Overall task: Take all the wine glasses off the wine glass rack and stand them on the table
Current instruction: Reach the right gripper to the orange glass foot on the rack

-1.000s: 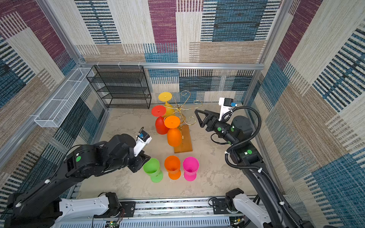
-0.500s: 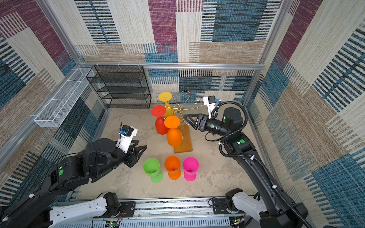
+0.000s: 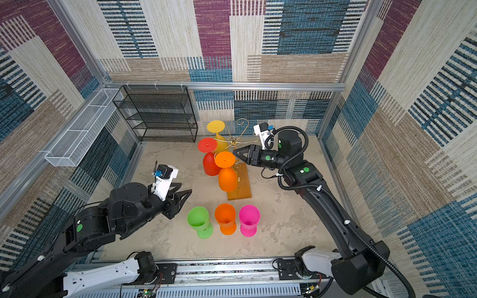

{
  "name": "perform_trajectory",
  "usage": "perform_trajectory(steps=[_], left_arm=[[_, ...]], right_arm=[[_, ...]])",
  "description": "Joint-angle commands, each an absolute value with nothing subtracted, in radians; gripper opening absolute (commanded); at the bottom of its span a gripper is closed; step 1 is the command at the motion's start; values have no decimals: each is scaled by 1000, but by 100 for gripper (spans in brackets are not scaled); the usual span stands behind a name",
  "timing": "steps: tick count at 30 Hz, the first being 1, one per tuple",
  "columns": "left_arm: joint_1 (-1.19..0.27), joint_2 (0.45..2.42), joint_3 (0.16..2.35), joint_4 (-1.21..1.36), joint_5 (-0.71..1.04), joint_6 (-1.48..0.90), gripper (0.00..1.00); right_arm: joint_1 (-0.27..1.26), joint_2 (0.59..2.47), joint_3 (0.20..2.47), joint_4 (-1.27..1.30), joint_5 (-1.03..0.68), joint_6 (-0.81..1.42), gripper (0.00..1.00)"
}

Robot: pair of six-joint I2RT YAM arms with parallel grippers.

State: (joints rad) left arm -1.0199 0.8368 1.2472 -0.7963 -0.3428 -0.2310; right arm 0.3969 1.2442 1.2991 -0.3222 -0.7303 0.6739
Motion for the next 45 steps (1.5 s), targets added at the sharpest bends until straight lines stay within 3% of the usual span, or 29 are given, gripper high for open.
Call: perform_trajectory(steps=[1, 13, 35, 45], left_arm=[[-1017, 839, 1238, -759, -363, -196, 50], [-1011, 836, 1223, -741, -356, -181, 50], [-1001, 813, 1195, -743, -354, -184, 50], [-999, 815, 1190, -740, -354, -184, 50]], right_arm=[[400, 1256, 1316, -348, -732, 657, 50], [428, 1308, 1357, -379, -736, 646, 47], [453, 1310, 1347, -369, -755, 663, 25], [457, 1319, 1337, -355, -771, 669, 23]])
